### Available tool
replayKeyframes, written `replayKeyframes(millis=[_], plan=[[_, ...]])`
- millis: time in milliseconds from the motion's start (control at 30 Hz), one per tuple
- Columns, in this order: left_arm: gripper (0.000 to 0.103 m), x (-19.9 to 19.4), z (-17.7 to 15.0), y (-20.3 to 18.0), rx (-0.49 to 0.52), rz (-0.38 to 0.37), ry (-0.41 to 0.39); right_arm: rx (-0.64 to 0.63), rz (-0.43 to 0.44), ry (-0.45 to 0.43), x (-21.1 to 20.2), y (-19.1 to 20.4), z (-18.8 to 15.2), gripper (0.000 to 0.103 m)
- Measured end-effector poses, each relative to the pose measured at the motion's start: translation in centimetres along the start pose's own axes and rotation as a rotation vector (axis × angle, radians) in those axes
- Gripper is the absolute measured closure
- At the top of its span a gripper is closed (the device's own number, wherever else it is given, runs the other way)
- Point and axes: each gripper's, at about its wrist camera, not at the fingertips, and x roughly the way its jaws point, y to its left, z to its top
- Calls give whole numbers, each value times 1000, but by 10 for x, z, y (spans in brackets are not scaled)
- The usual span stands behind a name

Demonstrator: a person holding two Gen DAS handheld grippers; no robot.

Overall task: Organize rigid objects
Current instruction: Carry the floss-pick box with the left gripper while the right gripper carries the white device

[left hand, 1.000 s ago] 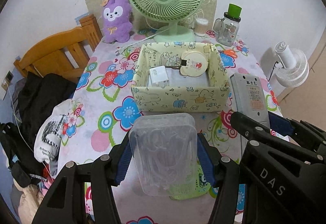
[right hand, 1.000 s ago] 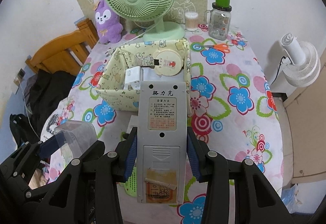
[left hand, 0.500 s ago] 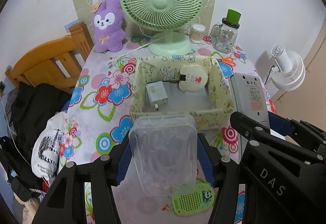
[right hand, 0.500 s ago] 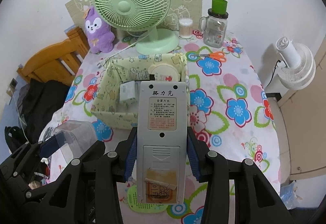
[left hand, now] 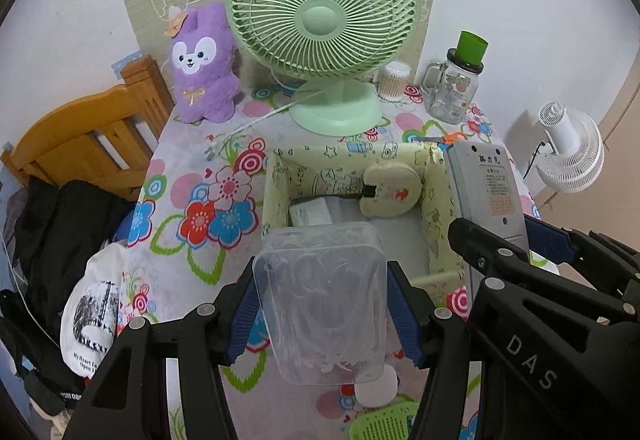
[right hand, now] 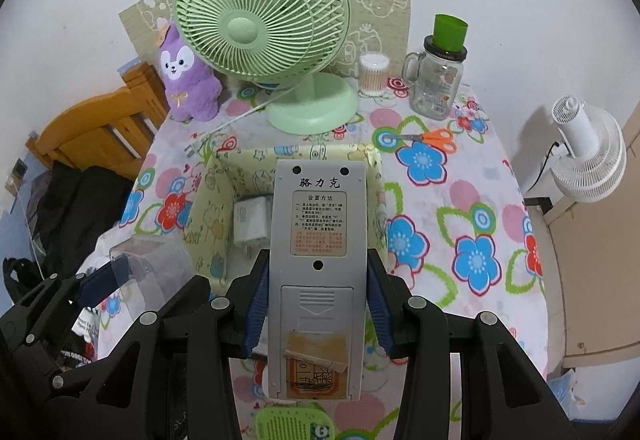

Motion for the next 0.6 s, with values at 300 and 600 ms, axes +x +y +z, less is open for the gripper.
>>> replayKeyframes(millis=[300,600], plan=[[42,19,21,5,11,-15,11,13,-13,10,20,1,22,56],[42,37,33,8,26,-34,30,34,-29,25,38,1,35,56]])
